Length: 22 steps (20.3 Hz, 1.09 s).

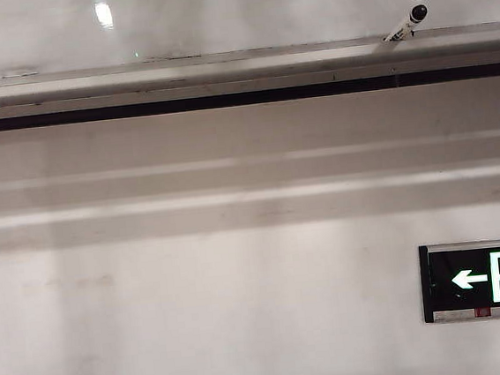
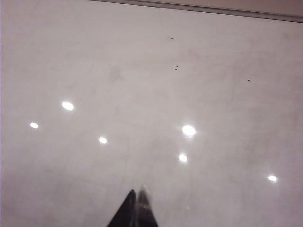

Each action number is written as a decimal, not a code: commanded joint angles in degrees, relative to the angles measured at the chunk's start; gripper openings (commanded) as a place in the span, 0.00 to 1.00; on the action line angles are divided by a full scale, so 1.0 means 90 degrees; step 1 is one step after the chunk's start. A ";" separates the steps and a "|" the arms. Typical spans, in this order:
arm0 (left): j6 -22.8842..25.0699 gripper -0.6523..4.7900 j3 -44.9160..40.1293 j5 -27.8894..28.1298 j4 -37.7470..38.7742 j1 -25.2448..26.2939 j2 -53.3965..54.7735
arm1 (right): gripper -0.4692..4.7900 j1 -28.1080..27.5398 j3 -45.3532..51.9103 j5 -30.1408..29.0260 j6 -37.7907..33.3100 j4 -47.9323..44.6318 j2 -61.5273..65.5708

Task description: Wipe the whiteboard clean using the black magnetic whiteboard eraser attached to the whiteboard.

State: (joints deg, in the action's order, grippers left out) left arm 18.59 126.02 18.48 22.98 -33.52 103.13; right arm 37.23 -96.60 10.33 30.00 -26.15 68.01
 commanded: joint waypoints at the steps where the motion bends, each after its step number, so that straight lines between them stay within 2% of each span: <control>1: 0.0056 0.11 0.0039 0.0709 -0.0712 0.0486 -0.0078 | 0.09 0.0015 -0.0019 -0.0017 -0.0034 -0.0114 -0.0024; 6: -0.0165 0.11 0.0039 0.0678 -0.1015 0.0984 -0.0228 | 0.09 0.0012 -0.0019 -0.0017 -0.0049 -0.0121 -0.0041; 10: -0.0170 0.12 0.0039 0.0481 -0.0998 0.1103 -0.0342 | 0.09 0.0012 -0.0019 -0.0017 -0.0049 -0.0119 -0.0041; 13: -0.0182 0.61 0.0032 0.0102 -0.0884 0.1100 -0.0340 | 0.09 0.0015 -0.0019 -0.0017 -0.0049 -0.0119 -0.0041; 14: -0.0185 0.85 0.0034 0.0083 -0.0872 0.1071 -0.0350 | 0.09 0.0015 -0.0019 -0.0017 -0.0049 -0.0117 -0.0041; 15: -0.0185 0.93 0.0034 0.0083 -0.0845 0.1064 -0.0359 | 0.09 0.0012 -0.0019 -0.0017 -0.0049 -0.0107 -0.0041; 17: -0.0325 0.98 0.0032 0.0073 -0.0386 0.1052 -0.0532 | 0.09 0.0012 -0.0019 -0.0012 -0.0049 -0.0051 -0.0041; 20: -0.0746 0.98 0.0032 -0.0469 0.0221 0.1052 -0.0826 | 0.09 0.0012 -0.0019 -0.0012 -0.0049 -0.0051 -0.0046; 22: -0.0789 0.98 0.0032 -0.0646 0.0345 0.1052 -0.0884 | 0.09 0.0012 -0.0019 -0.0012 -0.0049 -0.0058 -0.0046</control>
State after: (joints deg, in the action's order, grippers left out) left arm 11.90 126.23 13.39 25.67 -24.10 95.31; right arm 37.21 -96.60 10.31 29.80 -26.15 67.88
